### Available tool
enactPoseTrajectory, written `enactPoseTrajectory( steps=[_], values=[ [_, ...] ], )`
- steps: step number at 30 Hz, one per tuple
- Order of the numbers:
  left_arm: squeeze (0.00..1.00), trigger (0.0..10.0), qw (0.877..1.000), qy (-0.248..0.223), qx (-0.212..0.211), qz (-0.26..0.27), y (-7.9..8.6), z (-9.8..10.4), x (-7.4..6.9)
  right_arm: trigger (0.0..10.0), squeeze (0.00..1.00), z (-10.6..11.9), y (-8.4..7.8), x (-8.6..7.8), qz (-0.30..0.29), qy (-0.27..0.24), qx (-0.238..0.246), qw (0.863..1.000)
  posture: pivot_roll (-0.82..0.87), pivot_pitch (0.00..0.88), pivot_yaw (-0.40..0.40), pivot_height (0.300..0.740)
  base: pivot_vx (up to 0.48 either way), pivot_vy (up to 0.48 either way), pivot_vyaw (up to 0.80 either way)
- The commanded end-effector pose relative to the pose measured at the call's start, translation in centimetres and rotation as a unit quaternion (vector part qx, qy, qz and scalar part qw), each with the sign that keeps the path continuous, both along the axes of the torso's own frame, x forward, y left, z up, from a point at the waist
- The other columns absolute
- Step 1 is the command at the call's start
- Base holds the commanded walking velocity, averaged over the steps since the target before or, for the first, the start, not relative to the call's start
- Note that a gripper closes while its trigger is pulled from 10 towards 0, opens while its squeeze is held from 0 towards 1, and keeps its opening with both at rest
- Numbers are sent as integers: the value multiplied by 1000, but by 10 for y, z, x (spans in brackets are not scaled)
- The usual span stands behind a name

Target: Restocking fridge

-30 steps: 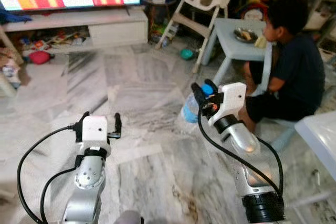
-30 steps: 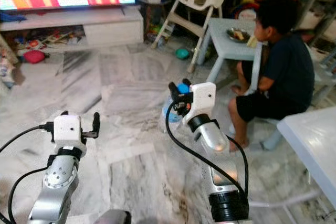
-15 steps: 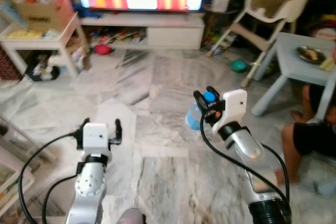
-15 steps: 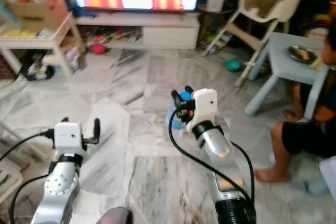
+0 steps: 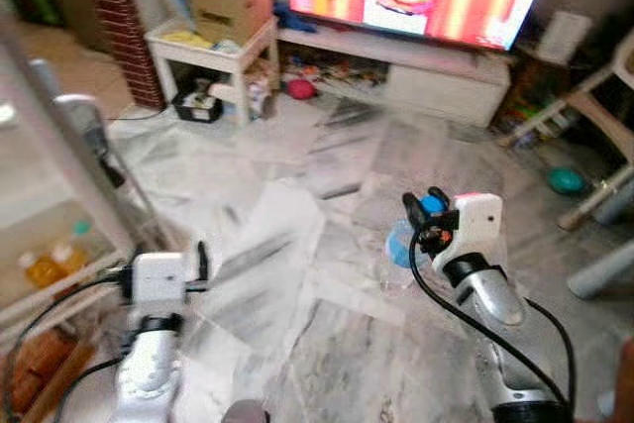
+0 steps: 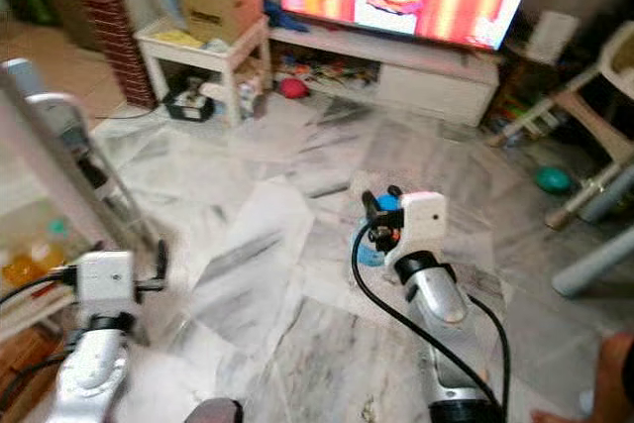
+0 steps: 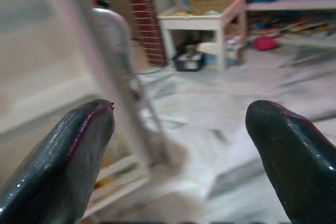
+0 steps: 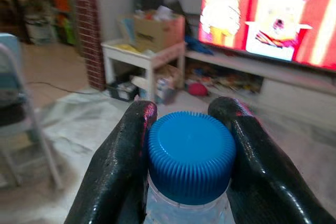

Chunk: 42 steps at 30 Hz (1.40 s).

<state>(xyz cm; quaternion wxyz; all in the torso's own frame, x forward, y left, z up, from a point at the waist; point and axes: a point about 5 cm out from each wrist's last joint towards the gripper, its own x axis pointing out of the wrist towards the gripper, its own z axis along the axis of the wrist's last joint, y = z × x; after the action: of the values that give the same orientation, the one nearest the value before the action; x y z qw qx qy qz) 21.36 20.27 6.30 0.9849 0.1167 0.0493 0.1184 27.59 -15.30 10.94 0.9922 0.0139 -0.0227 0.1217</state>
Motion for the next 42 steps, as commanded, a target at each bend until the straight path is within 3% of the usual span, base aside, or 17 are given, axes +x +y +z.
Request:
enactPoseTrajectory(
  steps=[1, 7, 18, 42],
  values=[
    [0, 10000, 1000, -11, -11, 4, -3, 5, -3, 10000, 0, 3, -16, -3, -30, -14, -18, 999, 76, 0, -55, 740, 0, 0, 788],
    [0, 10000, 1000, -3, -13, 3, -3, 2, -8, 10000, 0, -6, -25, -6, -51, 2, -24, 998, 80, 0, -51, 740, 0, 0, 788],
    [0, 10000, 1000, -7, -18, -21, -10, 6, 2, 10000, 0, -7, -17, -6, -54, -6, -19, 998, 68, 0, -27, 740, 0, 0, 788],
    [0, 10000, 999, -7, -34, -29, -17, 5, 5, 10000, 0, -6, -9, 1, -37, -15, -8, 999, 79, 0, -34, 740, 0, 0, 788]
  ],
)
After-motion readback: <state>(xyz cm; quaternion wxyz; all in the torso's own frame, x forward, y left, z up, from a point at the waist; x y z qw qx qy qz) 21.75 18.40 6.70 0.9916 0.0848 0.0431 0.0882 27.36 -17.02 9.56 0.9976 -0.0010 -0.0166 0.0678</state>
